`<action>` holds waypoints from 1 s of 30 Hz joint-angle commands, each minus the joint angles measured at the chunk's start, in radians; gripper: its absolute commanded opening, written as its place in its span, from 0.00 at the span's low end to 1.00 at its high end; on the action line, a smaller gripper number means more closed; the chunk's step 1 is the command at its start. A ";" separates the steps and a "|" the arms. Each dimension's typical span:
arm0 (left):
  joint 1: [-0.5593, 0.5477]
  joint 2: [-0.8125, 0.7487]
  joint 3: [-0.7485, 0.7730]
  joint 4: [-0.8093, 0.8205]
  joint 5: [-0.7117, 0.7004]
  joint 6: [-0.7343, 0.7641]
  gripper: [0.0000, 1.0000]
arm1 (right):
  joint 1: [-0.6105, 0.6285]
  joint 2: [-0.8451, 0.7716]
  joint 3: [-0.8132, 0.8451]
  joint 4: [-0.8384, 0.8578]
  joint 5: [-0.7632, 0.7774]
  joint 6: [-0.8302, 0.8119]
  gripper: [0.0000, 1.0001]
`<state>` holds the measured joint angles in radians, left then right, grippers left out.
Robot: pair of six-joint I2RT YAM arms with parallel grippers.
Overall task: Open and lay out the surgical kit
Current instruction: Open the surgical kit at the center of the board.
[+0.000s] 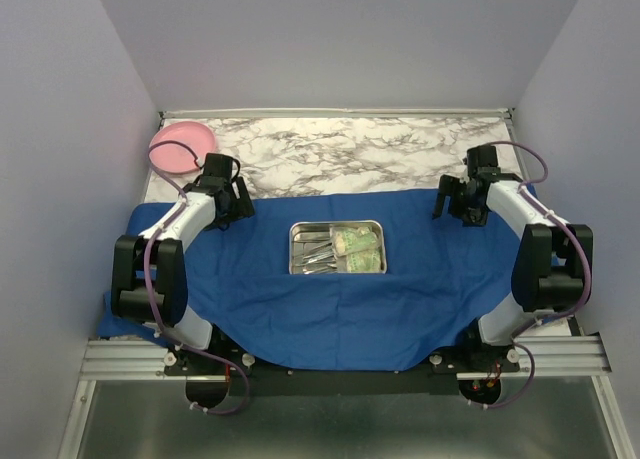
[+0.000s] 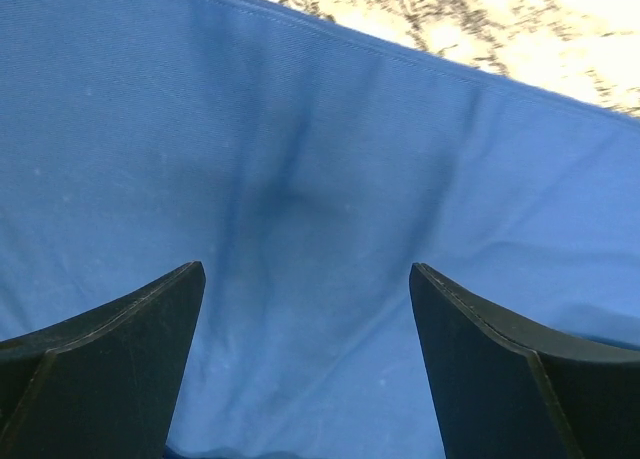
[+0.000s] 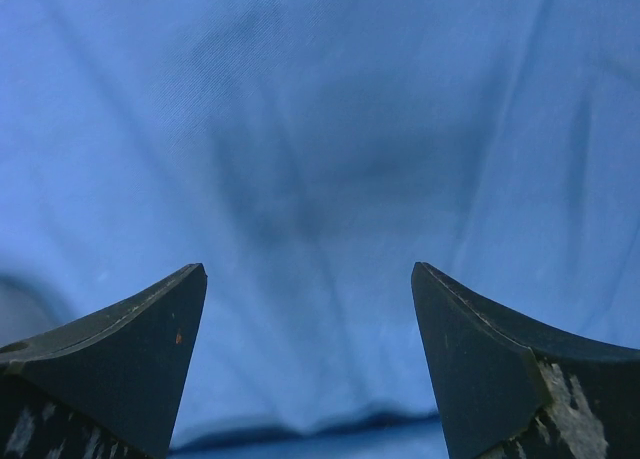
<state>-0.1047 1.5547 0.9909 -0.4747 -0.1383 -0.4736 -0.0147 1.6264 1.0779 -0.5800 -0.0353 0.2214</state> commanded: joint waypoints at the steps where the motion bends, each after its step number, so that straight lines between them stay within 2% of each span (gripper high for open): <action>1: 0.005 0.019 -0.004 0.037 -0.064 0.053 0.91 | -0.010 0.074 0.048 0.031 -0.018 -0.059 0.91; 5: 0.008 0.074 -0.009 0.044 -0.058 0.030 0.90 | -0.008 0.153 0.088 -0.014 -0.021 -0.034 0.88; 16: 0.010 0.148 -0.001 0.042 -0.043 0.030 0.88 | -0.010 0.204 0.085 -0.012 0.074 -0.040 0.88; 22: 0.010 0.168 -0.021 0.053 -0.041 0.030 0.81 | -0.010 0.220 0.091 -0.027 0.080 -0.059 0.84; 25: 0.010 0.168 -0.029 0.054 -0.035 0.026 0.72 | -0.010 0.224 0.093 -0.032 0.066 -0.062 0.75; 26: 0.010 0.168 -0.034 0.057 -0.032 0.024 0.68 | -0.010 0.224 0.091 -0.031 0.064 -0.059 0.67; 28: 0.010 0.171 -0.041 0.065 -0.029 0.024 0.64 | -0.010 0.225 0.094 -0.032 0.064 -0.063 0.58; 29: 0.010 0.177 -0.041 0.065 -0.029 0.026 0.58 | -0.010 0.228 0.097 -0.035 0.064 -0.062 0.47; 30: 0.010 0.180 -0.040 0.061 -0.030 0.026 0.57 | -0.010 0.233 0.102 -0.040 0.064 -0.063 0.43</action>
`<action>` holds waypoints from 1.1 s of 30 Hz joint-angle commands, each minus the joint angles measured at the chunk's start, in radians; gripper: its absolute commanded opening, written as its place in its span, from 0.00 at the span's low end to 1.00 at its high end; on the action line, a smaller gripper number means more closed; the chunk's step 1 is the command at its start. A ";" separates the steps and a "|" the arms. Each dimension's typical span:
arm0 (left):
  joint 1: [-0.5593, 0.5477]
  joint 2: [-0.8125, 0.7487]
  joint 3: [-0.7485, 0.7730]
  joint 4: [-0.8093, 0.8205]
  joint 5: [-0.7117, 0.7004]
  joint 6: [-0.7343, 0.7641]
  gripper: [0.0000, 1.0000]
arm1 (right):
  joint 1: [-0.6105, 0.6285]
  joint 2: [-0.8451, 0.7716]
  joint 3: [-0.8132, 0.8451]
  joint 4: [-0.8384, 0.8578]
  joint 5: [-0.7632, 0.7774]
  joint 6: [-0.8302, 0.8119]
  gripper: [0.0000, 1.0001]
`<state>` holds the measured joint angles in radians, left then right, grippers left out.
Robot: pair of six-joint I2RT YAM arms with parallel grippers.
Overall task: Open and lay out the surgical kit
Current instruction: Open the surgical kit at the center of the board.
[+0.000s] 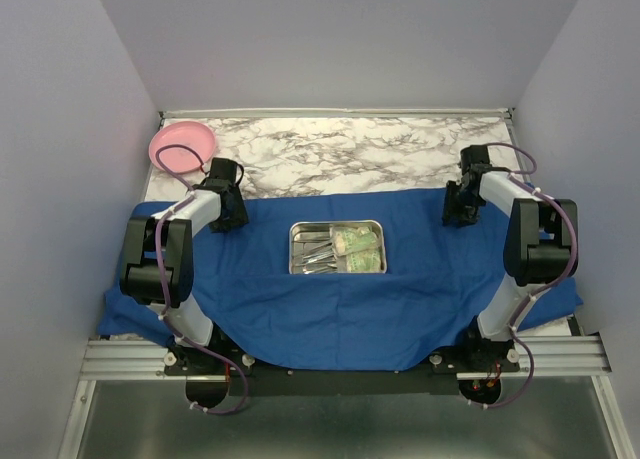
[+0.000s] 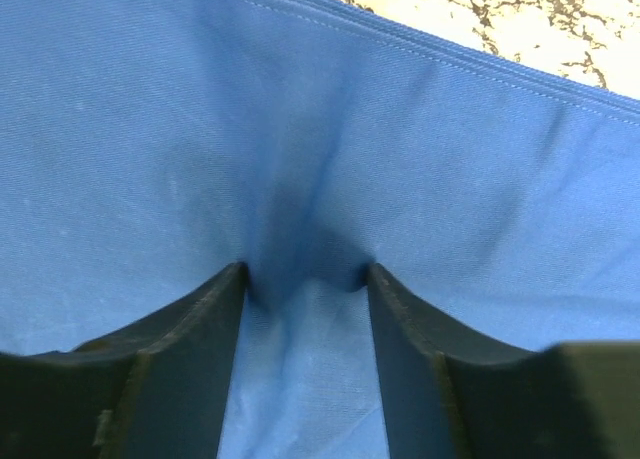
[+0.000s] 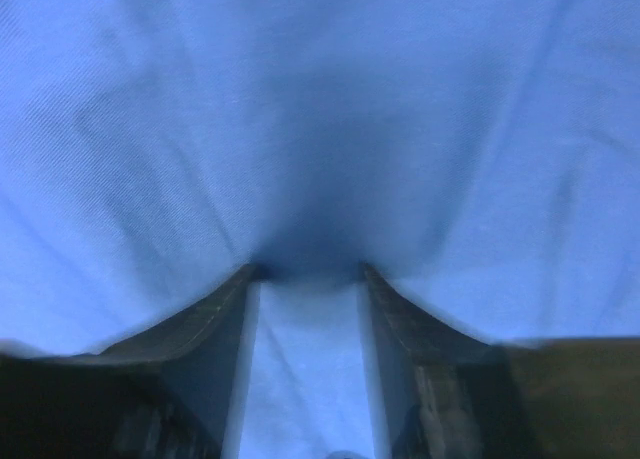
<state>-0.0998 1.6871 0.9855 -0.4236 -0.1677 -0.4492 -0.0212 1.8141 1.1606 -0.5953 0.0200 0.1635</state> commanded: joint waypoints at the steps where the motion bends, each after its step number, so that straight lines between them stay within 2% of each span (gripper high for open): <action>1: 0.005 0.048 -0.034 0.009 0.000 0.003 0.56 | -0.003 0.047 0.027 -0.029 0.009 -0.007 0.42; 4: 0.003 0.052 -0.038 0.014 -0.001 0.003 0.47 | -0.003 0.067 0.045 -0.044 0.011 -0.010 0.35; 5: 0.005 0.055 -0.036 0.014 -0.001 0.003 0.45 | -0.003 0.070 0.056 -0.049 0.012 -0.013 0.28; 10: 0.005 0.065 -0.025 0.011 -0.009 0.006 0.30 | -0.003 0.079 0.067 -0.054 0.017 -0.005 0.10; 11: 0.005 0.069 -0.022 0.009 -0.010 0.006 0.24 | -0.003 0.079 0.067 -0.054 0.017 -0.002 0.06; 13: 0.005 0.072 -0.015 0.006 -0.015 0.006 0.18 | -0.003 0.083 0.070 -0.052 0.020 0.002 0.01; 14: 0.005 0.075 -0.011 0.008 -0.019 0.007 0.11 | -0.003 0.085 0.073 -0.054 0.021 0.005 0.01; 17: 0.006 0.089 0.008 -0.006 -0.042 0.007 0.00 | -0.003 0.093 0.091 -0.064 0.035 0.011 0.01; 24: 0.031 0.177 0.146 -0.055 -0.070 0.015 0.00 | -0.003 0.148 0.206 -0.096 0.061 0.019 0.01; 33: 0.057 0.405 0.496 -0.173 -0.062 0.029 0.00 | -0.003 0.278 0.462 -0.152 0.084 0.016 0.01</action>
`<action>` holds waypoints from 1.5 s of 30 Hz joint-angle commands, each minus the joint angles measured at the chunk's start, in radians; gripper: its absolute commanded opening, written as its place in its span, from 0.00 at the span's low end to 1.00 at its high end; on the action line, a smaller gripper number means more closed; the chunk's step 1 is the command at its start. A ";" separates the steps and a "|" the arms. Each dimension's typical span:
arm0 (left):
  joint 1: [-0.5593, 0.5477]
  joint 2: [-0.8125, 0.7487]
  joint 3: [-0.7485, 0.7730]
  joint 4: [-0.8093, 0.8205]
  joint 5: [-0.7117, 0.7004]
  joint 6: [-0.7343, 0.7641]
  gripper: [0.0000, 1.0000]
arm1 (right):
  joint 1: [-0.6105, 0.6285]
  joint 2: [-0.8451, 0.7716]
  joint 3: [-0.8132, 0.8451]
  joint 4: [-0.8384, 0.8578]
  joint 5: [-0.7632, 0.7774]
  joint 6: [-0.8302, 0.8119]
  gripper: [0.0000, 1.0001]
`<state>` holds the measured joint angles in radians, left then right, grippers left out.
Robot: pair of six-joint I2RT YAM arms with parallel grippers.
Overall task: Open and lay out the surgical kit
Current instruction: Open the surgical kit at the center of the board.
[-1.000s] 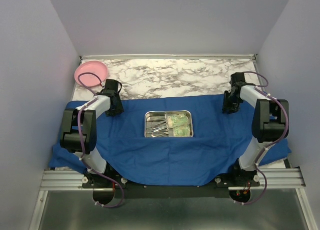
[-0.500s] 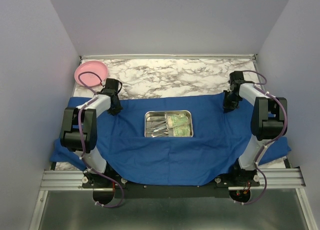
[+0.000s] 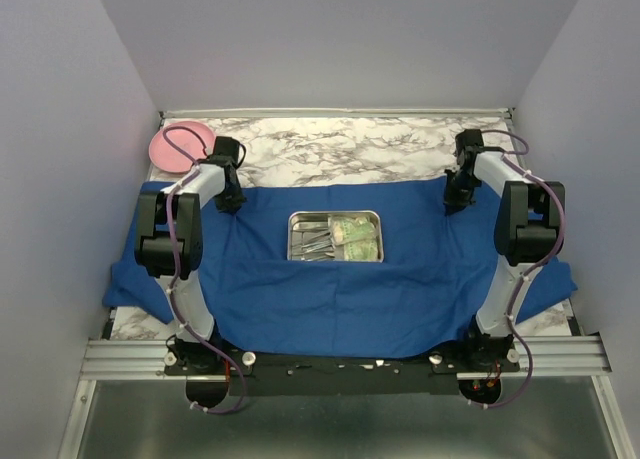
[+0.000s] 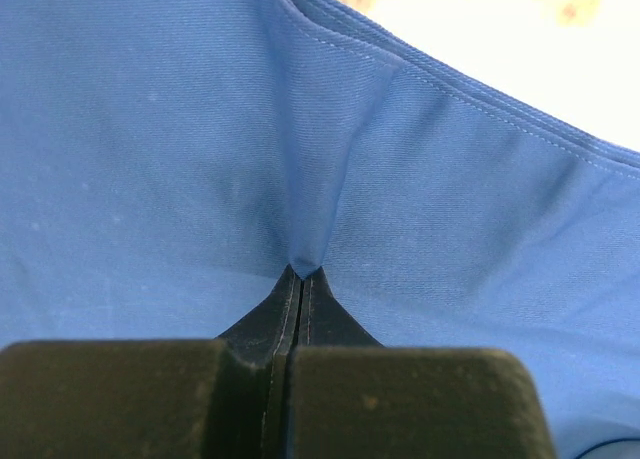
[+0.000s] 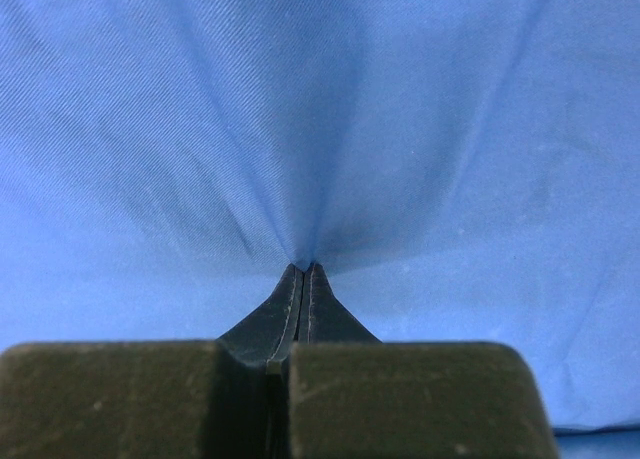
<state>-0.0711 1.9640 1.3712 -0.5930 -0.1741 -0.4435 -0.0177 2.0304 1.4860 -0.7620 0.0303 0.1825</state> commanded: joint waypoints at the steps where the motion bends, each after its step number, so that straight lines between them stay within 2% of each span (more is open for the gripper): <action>1: 0.028 0.145 0.167 -0.011 -0.057 0.026 0.00 | -0.007 0.086 0.158 0.007 0.076 -0.005 0.01; 11: 0.047 0.364 0.498 -0.122 -0.057 0.014 0.00 | -0.007 0.272 0.499 -0.040 0.096 -0.046 0.01; 23: 0.062 0.539 0.811 -0.198 -0.021 0.020 0.00 | -0.007 0.379 0.649 0.026 0.088 -0.035 0.01; 28: 0.091 0.549 0.852 -0.183 0.007 0.014 0.02 | -0.007 0.395 0.686 0.049 0.108 -0.051 0.01; 31: 0.100 0.547 0.853 -0.174 0.022 0.005 0.10 | -0.008 0.395 0.688 0.069 0.112 -0.057 0.03; 32: 0.099 0.543 0.852 -0.174 0.036 0.003 0.15 | -0.008 0.396 0.694 0.070 0.111 -0.057 0.09; 33: 0.100 0.535 0.847 -0.176 0.041 0.000 0.28 | -0.008 0.395 0.700 0.066 0.106 -0.057 0.20; 35: 0.100 0.510 0.816 -0.171 0.051 -0.006 0.39 | -0.008 0.380 0.700 0.053 0.091 -0.052 0.30; 36: 0.102 0.469 0.800 -0.156 0.053 -0.009 0.49 | -0.008 0.364 0.689 0.052 0.085 -0.043 0.39; 38: 0.108 0.418 0.737 -0.131 0.056 -0.026 0.59 | -0.008 0.302 0.654 0.064 0.066 -0.031 0.47; 39: 0.109 0.362 0.720 -0.104 0.061 -0.030 0.68 | -0.008 0.277 0.608 0.070 0.059 -0.020 0.56; 41: 0.119 0.311 0.680 -0.074 0.062 -0.034 0.75 | -0.007 0.196 0.567 0.079 0.033 -0.009 0.61; 42: 0.122 0.273 0.677 -0.050 0.064 -0.031 0.83 | -0.007 0.170 0.516 0.081 0.020 0.006 0.65; 44: 0.129 0.250 0.686 -0.038 0.064 -0.037 0.89 | -0.002 0.079 0.453 0.098 -0.015 0.024 0.70; 45: 0.143 0.236 0.690 -0.025 0.065 -0.044 0.96 | 0.001 0.044 0.420 0.107 -0.024 0.038 0.77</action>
<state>0.0425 2.3291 2.0441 -0.7181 -0.1066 -0.4702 -0.0261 2.2707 2.0163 -0.7074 0.0612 0.1677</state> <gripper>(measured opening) 0.853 0.678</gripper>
